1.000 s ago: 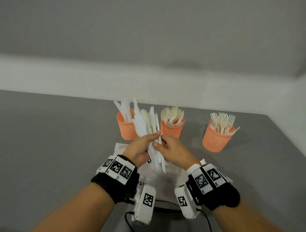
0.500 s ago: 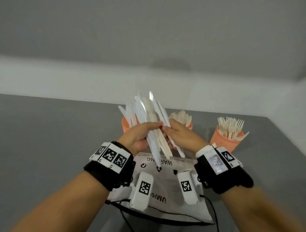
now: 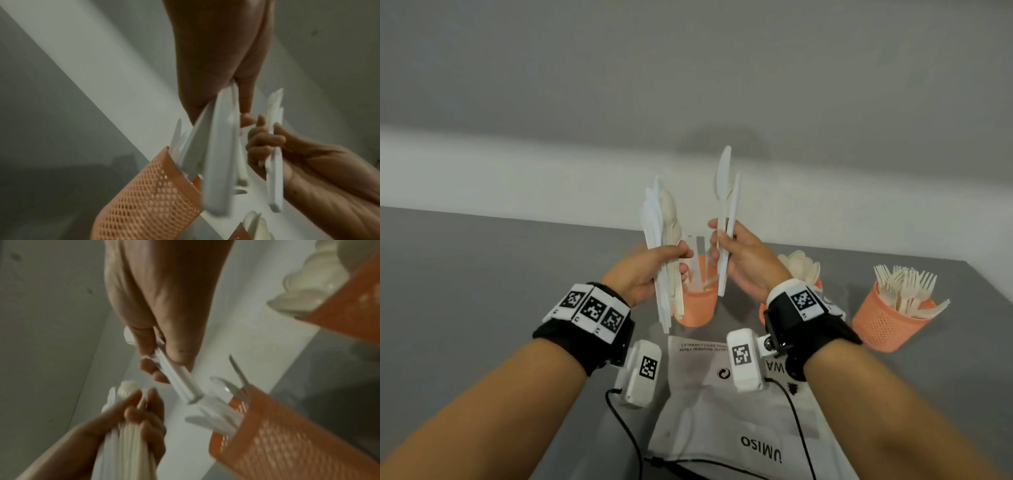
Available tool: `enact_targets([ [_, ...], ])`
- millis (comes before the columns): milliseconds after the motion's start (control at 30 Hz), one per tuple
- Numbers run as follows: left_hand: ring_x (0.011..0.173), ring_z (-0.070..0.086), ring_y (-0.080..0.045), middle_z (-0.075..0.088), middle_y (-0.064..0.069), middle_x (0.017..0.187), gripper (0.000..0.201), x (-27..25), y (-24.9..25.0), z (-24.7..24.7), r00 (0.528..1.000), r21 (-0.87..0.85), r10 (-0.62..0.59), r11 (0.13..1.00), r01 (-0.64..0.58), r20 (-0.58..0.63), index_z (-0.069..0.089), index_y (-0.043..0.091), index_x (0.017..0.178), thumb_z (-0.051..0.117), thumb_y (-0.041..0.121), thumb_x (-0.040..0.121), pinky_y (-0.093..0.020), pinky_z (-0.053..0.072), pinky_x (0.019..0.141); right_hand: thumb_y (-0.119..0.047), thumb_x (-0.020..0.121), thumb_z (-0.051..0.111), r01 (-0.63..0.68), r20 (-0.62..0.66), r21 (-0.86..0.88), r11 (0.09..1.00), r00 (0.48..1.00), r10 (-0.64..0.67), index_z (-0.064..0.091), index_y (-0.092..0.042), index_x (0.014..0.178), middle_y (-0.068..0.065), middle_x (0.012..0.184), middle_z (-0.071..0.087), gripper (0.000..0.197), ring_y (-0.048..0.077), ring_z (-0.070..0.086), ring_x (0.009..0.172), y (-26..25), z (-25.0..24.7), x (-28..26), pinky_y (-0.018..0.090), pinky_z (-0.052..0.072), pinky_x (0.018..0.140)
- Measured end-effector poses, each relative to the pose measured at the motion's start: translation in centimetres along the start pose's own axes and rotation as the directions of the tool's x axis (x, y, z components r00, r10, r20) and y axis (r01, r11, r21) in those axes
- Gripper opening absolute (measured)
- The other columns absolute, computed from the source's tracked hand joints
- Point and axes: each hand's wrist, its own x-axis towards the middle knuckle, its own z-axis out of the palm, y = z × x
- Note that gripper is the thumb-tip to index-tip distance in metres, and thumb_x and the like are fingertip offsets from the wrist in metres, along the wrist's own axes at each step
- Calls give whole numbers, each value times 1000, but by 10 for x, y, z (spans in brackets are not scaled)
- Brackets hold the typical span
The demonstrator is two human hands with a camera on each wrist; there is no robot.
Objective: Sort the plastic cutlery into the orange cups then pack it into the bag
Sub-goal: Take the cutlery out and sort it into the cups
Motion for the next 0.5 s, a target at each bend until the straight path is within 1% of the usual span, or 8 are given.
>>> enact_targets([
  [67,46,55,-9,62,-1,63,16,0,-3,-1,997,-26,70,997,-69,35,63,2,98,61,11,85,-20,52,51,-11,98,37,-114,50,129,985,993,108,53,-8,110,3,73,47,20,8,45,48,14,10,2,23,44,52],
  [100,47,55,-9,63,-2,62,17,1,-4,-1,994,-25,91,996,-90,59,64,3,98,62,13,84,-21,51,52,-15,98,38,-165,70,169,972,985,155,52,-7,116,3,70,49,24,7,42,44,21,15,2,20,42,46],
  [133,47,55,-10,62,-3,59,13,1,-5,0,992,-14,111,994,-110,67,64,5,93,62,13,84,-22,52,53,-20,98,41,-202,82,175,964,978,190,51,-7,120,2,67,51,28,6,40,41,26,18,2,19,39,42],
  [167,47,56,-11,61,-3,57,8,1,-6,-1,990,-1,128,992,-128,55,64,6,87,63,13,84,-22,53,53,-24,97,42,-219,85,143,965,974,208,52,-9,120,1,65,53,29,5,38,40,31,20,2,18,36,41],
  [267,48,58,-15,59,-5,55,7,1,-8,-5,985,6,174,985,-174,-8,62,4,80,64,9,84,-25,53,52,-32,97,43,-213,117,-19,977,970,214,54,-10,107,-2,63,48,26,4,32,39,35,23,0,15,28,36],
  [333,48,56,-14,59,-2,52,5,2,-8,-8,985,7,171,985,-171,-22,62,4,81,65,8,83,-24,52,51,-30,97,43,-207,117,-75,975,970,215,51,-8,111,0,63,45,28,4,31,38,34,23,-2,15,25,34],
  [400,45,51,-11,57,2,48,3,3,-7,-9,986,0,166,986,-166,-29,62,4,85,65,5,83,-23,50,51,-28,98,43,-186,102,-118,975,975,199,47,-9,119,2,64,46,29,6,33,38,34,25,-3,16,26,34],
  [500,44,52,-10,58,1,50,7,6,-6,-9,977,7,202,979,-202,-67,63,2,88,65,2,82,-22,50,50,-24,99,39,-97,76,-253,963,990,120,46,-5,114,4,67,50,26,11,44,41,34,30,-3,20,37,37],
])
